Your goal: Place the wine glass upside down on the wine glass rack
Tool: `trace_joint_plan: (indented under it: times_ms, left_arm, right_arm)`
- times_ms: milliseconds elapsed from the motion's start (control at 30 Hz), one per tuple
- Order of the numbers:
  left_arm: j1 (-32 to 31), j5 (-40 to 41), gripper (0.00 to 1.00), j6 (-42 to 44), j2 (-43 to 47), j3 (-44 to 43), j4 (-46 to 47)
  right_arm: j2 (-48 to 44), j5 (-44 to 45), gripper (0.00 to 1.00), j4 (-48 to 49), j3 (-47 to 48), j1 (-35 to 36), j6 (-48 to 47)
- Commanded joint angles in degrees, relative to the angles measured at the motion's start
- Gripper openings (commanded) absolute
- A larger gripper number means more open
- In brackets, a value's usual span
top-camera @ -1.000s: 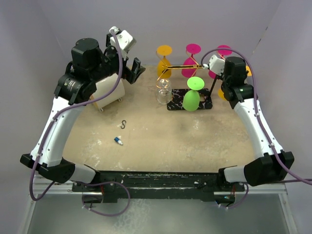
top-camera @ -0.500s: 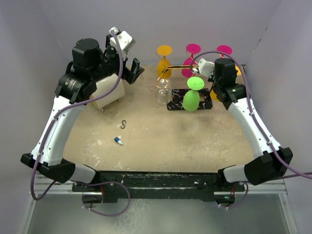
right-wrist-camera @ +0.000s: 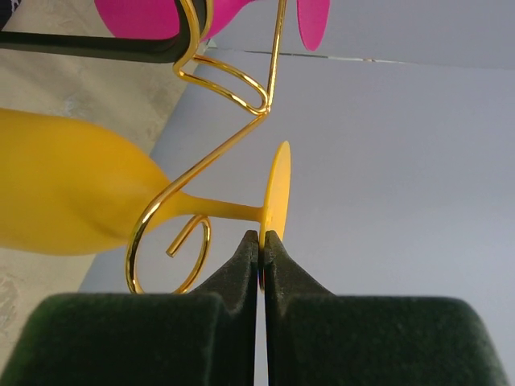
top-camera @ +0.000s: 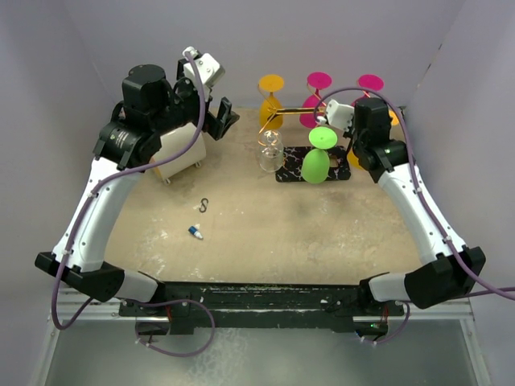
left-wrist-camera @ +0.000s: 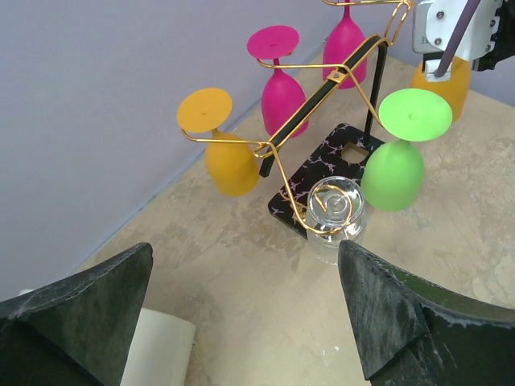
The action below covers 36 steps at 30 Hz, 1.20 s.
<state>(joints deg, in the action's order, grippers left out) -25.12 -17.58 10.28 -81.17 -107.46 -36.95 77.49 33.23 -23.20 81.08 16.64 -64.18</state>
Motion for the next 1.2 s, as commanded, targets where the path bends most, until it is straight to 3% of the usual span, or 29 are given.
trace_joint_plan:
  times_ms: [0, 1167]
  left_arm:
    - [0.43, -1.21, 0.99, 0.49, 0.04, 0.61, 3.01]
    - [0.59, -1.67, 0.99, 1.76, -1.01, 2.36, 3.16]
  right_arm:
    - [-2.4, -0.89, 0.0, 0.51, -0.47, 1.09, -1.29]
    - [-6.61, -8.54, 0.0, -6.82, -2.16, 2.34, 0.72]
